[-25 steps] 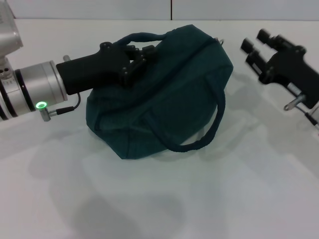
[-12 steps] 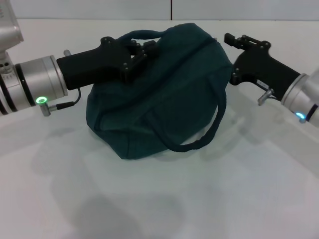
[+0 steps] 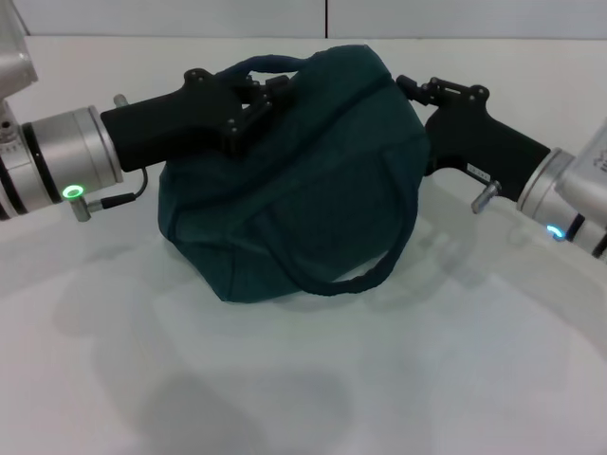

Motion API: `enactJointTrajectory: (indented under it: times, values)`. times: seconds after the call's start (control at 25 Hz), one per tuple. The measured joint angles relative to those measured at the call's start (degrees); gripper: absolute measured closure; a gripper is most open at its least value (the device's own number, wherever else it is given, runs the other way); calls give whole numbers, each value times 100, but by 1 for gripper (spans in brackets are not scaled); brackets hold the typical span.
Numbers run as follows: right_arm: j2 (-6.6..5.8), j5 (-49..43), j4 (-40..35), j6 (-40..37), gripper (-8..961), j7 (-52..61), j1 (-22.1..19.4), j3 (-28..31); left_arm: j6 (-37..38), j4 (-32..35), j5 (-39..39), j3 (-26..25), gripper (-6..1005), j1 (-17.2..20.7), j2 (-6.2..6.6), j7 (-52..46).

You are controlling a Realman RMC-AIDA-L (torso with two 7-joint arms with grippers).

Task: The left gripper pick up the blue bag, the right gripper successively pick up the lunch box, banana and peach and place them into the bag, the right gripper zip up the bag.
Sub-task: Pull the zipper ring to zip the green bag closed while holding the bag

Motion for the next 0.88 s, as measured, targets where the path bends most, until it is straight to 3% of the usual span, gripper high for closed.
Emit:
enactJointTrajectory:
  times: [0.48,0.88]
  values:
    - [-38,-65,-74,-195,633,198,-272,38,-39,-13,22,-35,949,22,25,6]
    - [-56,-66,-30,-182,637,481,-28,40,-66,-13,31,-34,945,36,26,58]
